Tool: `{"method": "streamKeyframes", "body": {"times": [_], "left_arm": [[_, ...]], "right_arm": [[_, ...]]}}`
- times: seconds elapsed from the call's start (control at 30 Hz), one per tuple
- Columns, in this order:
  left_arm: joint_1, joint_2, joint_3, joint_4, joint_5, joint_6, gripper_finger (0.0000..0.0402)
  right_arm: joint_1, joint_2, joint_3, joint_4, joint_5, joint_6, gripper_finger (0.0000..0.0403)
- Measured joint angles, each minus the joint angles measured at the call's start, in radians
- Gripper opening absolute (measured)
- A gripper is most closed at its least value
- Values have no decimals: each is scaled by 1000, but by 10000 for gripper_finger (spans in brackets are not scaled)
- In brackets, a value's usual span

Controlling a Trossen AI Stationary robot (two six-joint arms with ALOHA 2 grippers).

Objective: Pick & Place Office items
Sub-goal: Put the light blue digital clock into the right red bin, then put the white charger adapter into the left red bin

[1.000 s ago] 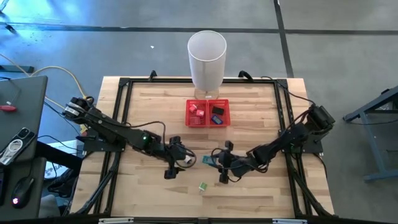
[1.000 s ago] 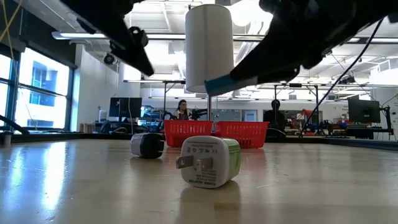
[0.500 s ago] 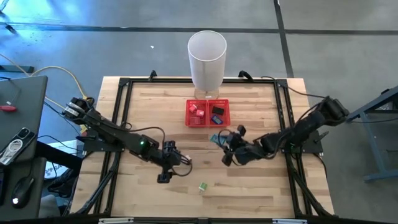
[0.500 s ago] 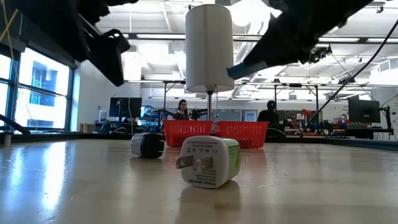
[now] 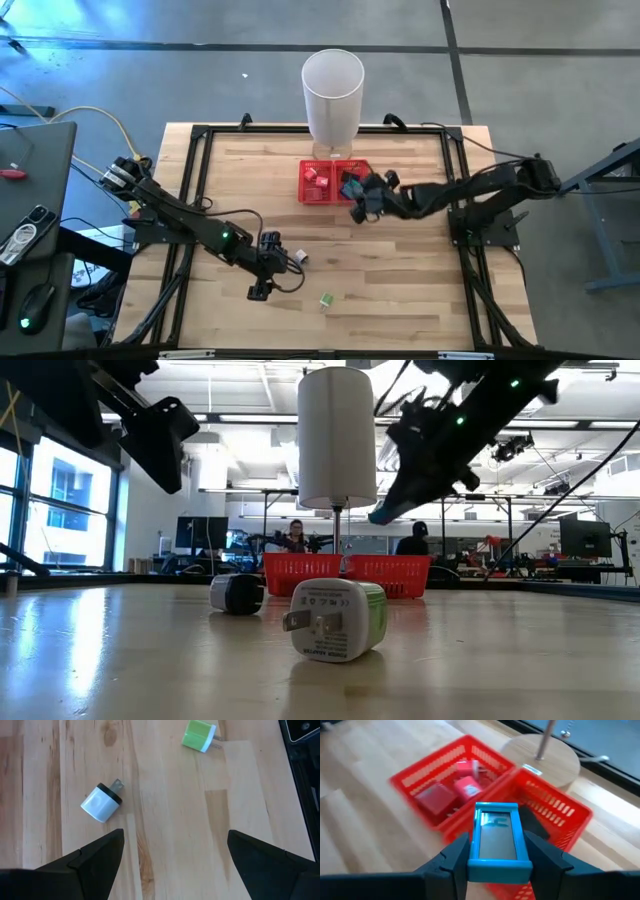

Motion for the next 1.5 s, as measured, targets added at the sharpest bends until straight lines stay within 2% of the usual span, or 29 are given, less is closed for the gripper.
{"method": "streamKeyframes", "body": {"times": [0.23,0.37,0.77,0.87,1.1,1.5], "left_arm": [[4,0,0,0,0,0,346],[4,0,0,0,-2,0,346],[4,1,0,5,-5,0,346],[2,1,0,7,-5,0,346],[1,1,0,7,-4,0,346],[1,1,0,6,-1,0,346]], "right_arm": [[-159,16,0,5,-116,-6,145],[-198,53,-1,11,-135,-8,145],[-272,210,2,191,-189,-54,145],[-284,223,-1,203,-224,-53,155],[-288,224,0,206,-239,-50,221],[-245,187,0,298,-286,-148,222]]}}
